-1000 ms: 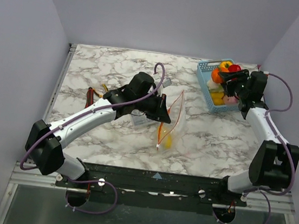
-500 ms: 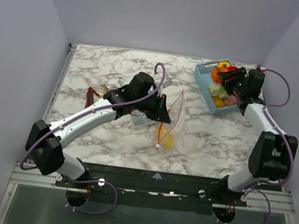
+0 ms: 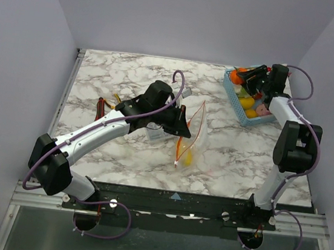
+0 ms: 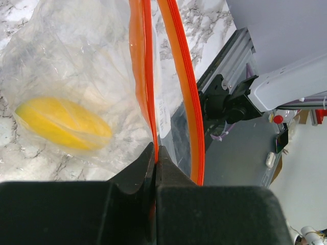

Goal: Place the food in the zip-top bag and seal the zipper

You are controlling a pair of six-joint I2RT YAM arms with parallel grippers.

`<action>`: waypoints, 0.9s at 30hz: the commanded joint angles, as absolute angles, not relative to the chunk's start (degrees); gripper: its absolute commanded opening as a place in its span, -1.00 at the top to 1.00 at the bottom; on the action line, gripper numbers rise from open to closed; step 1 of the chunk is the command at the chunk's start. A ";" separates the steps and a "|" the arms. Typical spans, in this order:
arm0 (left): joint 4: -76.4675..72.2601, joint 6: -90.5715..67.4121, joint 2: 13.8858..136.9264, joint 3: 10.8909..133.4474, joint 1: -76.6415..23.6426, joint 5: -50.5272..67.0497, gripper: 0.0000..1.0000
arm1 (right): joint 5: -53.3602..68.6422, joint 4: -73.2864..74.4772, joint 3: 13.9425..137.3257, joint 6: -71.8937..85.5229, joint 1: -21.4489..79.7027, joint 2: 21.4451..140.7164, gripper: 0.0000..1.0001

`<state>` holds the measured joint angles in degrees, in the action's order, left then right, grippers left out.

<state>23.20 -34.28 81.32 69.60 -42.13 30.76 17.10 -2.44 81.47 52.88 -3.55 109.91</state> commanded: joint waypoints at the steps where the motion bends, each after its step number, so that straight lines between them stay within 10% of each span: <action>1: 22.74 -33.88 81.42 69.96 -42.30 32.76 1.00 | 12.89 5.55 80.03 49.22 -4.18 109.04 0.54; 27: 22.68 -33.75 81.78 70.05 -42.28 32.82 1.00 | 0.23 14.28 90.15 52.39 -2.31 114.97 -0.57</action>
<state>23.20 -34.30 81.89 69.60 -42.13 31.62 5.13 7.66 89.80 54.37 -2.17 112.73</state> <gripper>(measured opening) 0.009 0.777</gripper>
